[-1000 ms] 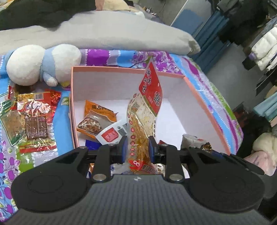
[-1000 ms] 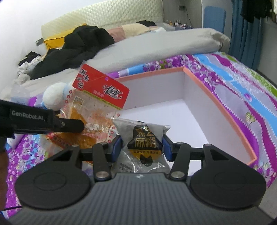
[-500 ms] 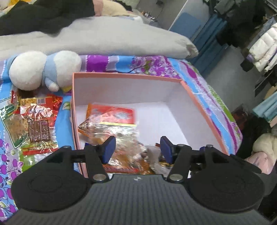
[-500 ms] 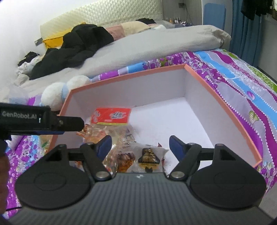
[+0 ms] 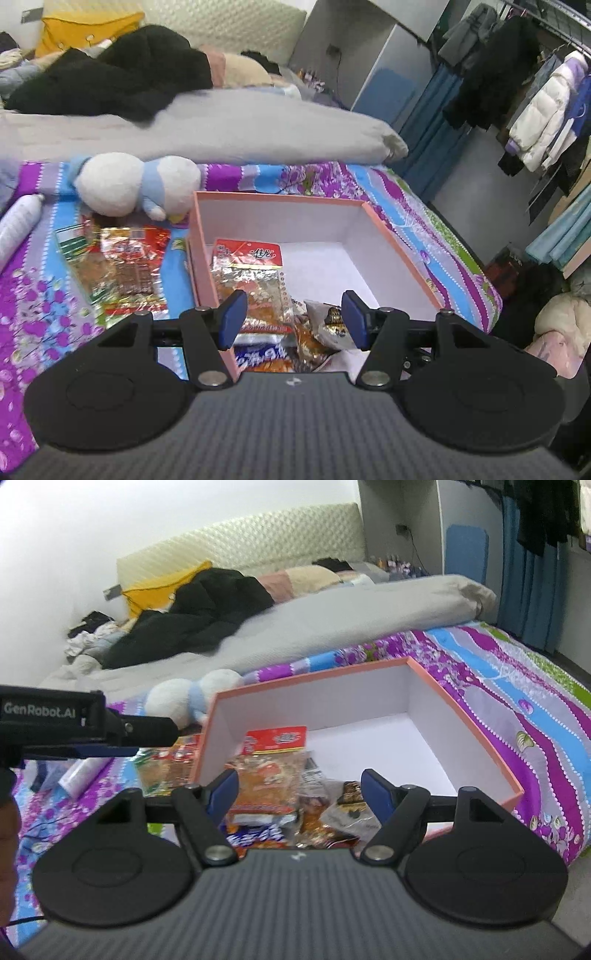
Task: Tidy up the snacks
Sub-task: 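Withdraw both tools from the pink box back toward the snack pile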
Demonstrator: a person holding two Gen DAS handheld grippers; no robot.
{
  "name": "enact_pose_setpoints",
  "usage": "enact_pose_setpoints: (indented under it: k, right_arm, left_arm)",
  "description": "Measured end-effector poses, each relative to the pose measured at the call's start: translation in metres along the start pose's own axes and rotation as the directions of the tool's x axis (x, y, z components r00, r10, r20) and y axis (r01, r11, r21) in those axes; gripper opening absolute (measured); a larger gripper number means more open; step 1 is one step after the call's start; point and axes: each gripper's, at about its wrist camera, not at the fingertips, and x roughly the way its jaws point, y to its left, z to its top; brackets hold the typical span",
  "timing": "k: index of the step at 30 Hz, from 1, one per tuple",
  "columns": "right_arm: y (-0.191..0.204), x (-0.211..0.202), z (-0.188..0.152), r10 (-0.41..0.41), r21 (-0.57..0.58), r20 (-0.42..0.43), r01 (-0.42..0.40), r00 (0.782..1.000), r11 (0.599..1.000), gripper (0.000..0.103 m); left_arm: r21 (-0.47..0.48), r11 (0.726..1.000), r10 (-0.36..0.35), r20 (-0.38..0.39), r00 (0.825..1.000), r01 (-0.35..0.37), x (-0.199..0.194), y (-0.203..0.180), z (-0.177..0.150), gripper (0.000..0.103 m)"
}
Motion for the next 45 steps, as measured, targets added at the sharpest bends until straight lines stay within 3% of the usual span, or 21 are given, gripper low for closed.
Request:
enact_pose_setpoints:
  k: [10, 16, 30, 45]
  right_arm:
    - [0.033, -0.048, -0.023, 0.029, -0.023, 0.041, -0.028, 0.999, 0.999, 0.075]
    - [0.056, -0.069, -0.036, 0.067, -0.062, 0.053, -0.064, 0.996, 0.996, 0.075]
    - [0.102, -0.102, -0.060, 0.165, -0.186, 0.078, -0.148, 0.983, 0.971, 0.075]
    - [0.131, -0.100, -0.088, 0.247, -0.232, 0.001, -0.240, 0.969, 0.943, 0.075]
  left_arm:
    - [-0.004, 1.000, 0.011, 0.059, 0.998, -0.010, -0.078, 0.015, -0.039, 0.062]
    - [-0.029, 0.998, 0.061, 0.110, 0.992, -0.058, -0.118, 0.029, -0.064, 0.062]
    - [-0.036, 0.989, 0.144, 0.150, 0.978, -0.140, -0.187, 0.055, -0.105, 0.062]
    - [-0.161, 0.966, 0.219, 0.107, 0.970, -0.200, -0.193, 0.099, -0.142, 0.065]
